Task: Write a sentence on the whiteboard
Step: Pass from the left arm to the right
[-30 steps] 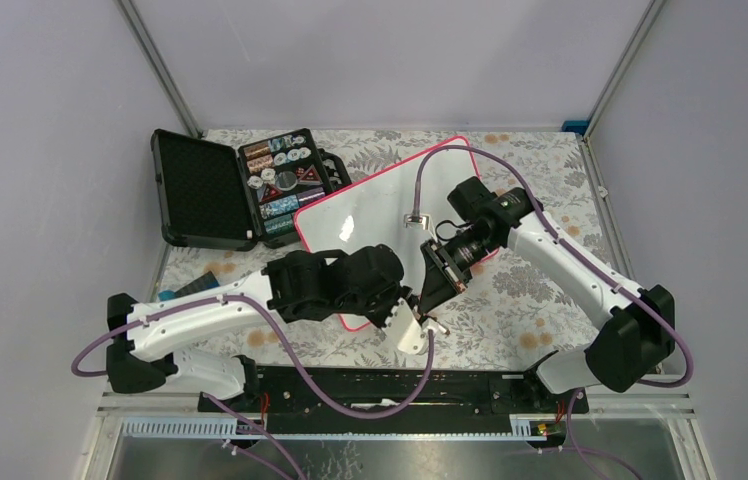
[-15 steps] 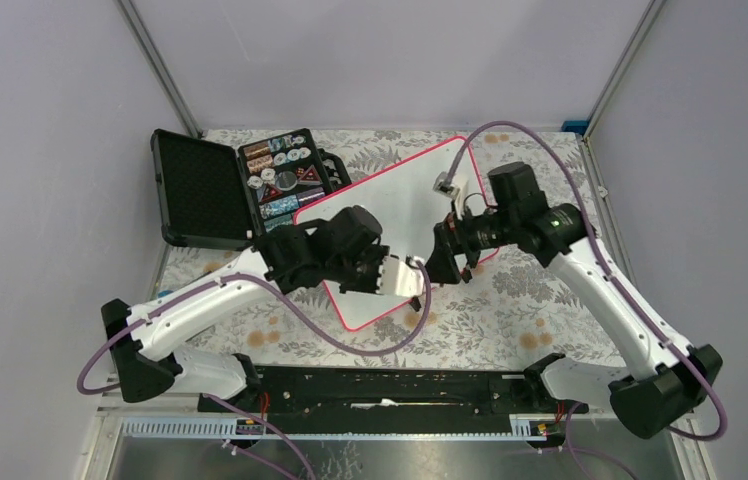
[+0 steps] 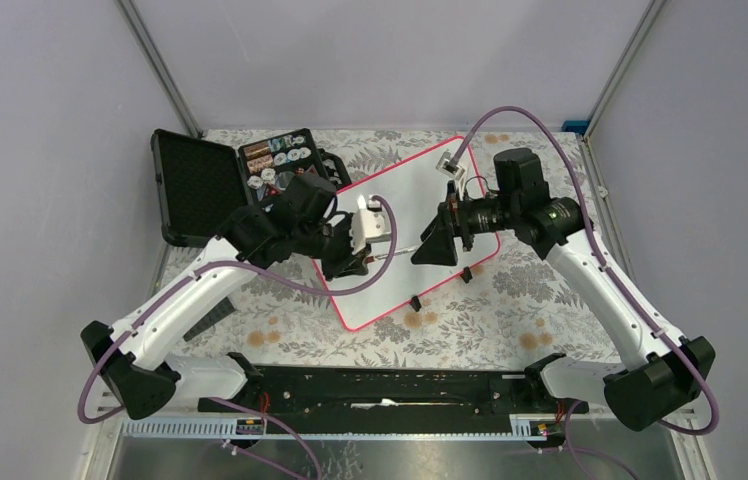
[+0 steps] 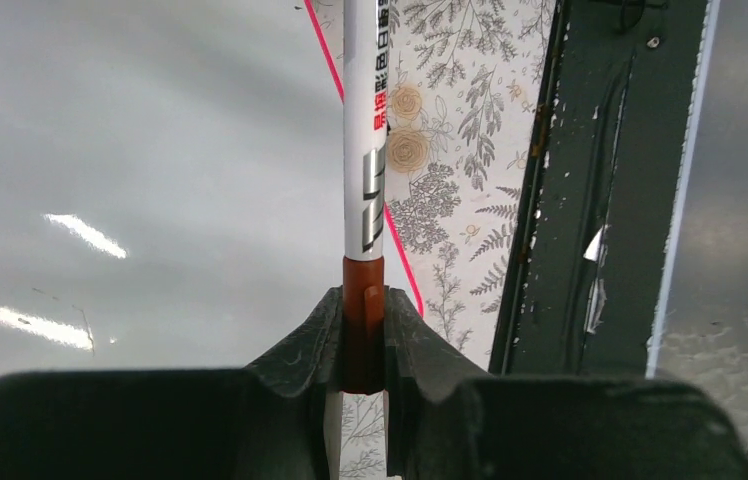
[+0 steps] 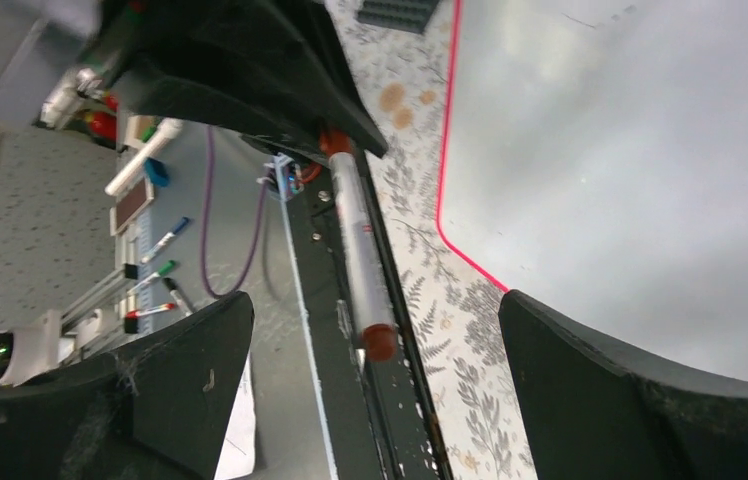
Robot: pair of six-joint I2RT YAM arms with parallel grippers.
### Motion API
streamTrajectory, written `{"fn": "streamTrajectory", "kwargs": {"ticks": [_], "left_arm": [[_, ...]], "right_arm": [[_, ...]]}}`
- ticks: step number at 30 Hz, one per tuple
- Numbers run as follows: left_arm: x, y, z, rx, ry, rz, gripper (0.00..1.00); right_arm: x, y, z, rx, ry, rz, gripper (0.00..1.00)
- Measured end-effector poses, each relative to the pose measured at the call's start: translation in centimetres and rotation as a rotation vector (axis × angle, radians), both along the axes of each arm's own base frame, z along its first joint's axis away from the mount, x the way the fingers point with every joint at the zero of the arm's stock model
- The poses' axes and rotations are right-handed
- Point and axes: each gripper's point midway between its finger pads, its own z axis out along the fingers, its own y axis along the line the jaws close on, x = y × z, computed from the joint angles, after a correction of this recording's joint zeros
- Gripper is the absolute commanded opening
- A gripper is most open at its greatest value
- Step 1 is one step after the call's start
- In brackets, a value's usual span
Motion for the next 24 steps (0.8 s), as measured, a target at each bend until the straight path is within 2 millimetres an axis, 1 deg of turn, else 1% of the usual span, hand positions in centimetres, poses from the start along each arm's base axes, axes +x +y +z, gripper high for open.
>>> {"fn": "streamTrajectory", "kwargs": {"ticks": [2,5,7,9,12,17,24], "left_arm": [[-0.1,0.0,0.1,-0.020,0.039,0.014,0.00],[-0.1,0.0,0.1,-0.035,0.081,0.028,0.00],[-0.2,-0.2,-0.1,-0.036,0.105,0.027,0.00],[-0.3,-0.4,-0.4,-0.035,0.127,0.030,0.00],[-0.4,-0.6,-0.5,-0.038,0.151,0.031,0.00],[-0.7,-0.9,-0.3,-0.053,0.175,0.033,0.00],[-0.3,-1.4,0.1,-0.069,0.176,0.041,0.00]], "right_arm": [[-0.3,0.5,0.6,0.043,0.013,0.026,0.95],[-0.6,0.9,1.7,0.092,0.021,0.056,0.80],[-0.8,1.1,2.2,0.116,0.035,0.067,0.73],[-0.9,1.2,2.3,0.127,0.053,0.067,0.71],[-1.0,1.4,2.0,0.133,0.089,0.065,0.62],[-1.5,1.7,1.0,0.130,0.147,0.065,0.61],[-2.2,2.2,0.3,0.126,0.177,0.080,0.55]]}}
